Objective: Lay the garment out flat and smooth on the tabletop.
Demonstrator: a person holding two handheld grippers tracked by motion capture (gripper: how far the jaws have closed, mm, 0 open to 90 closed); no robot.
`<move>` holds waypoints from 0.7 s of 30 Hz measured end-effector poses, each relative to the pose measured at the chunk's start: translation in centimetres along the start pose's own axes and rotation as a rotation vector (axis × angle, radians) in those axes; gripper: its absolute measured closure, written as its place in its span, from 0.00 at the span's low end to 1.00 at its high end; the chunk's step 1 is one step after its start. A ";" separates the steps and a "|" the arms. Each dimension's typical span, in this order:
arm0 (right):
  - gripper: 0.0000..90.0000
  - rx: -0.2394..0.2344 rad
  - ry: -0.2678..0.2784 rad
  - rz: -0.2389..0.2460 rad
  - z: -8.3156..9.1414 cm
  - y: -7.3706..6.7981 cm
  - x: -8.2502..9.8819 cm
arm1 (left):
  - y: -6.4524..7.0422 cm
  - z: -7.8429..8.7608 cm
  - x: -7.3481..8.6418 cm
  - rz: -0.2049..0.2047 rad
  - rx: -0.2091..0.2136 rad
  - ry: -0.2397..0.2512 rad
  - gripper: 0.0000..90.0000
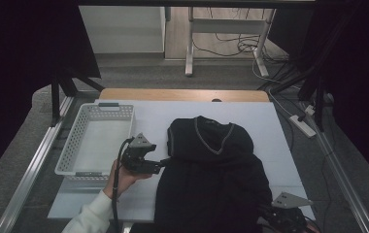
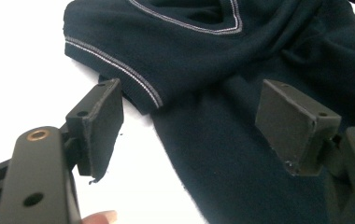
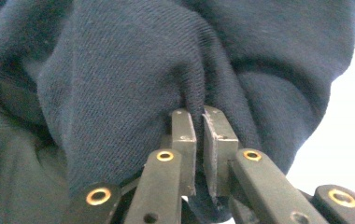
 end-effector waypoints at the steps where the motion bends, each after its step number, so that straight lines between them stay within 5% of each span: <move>1: 0.93 0.012 -0.001 -0.007 0.3 0.3 0.2 | 0.0 0.0 0.0 0.000 0.001 0.000 0.27; 11: 0.92 0.080 0.027 -0.097 3.1 3.3 1.7 | 0.0 -0.1 -0.2 0.002 0.004 0.001 0.27; 15: 0.73 0.092 0.093 -0.082 4.1 2.5 -0.1 | -0.1 0.0 -0.2 0.001 0.002 0.004 0.27; 18: 0.59 0.064 0.143 -0.050 4.6 1.0 -2.2 | -0.1 -0.1 -0.3 0.003 0.003 0.004 0.27; 21: 0.52 0.008 0.138 0.011 3.3 -1.1 -3.8 | 0.0 -0.1 -0.3 0.001 0.003 0.003 0.27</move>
Point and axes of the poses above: each handheld gripper's, and its own axes: z roughly backward along the jaws, x roughly out of its underside, y roughly to its right, the point moved 8 cm from there along -z, roughly forward along the jaws, and after that the axes turned 4 degrees about -y, right-handed, at the moved point
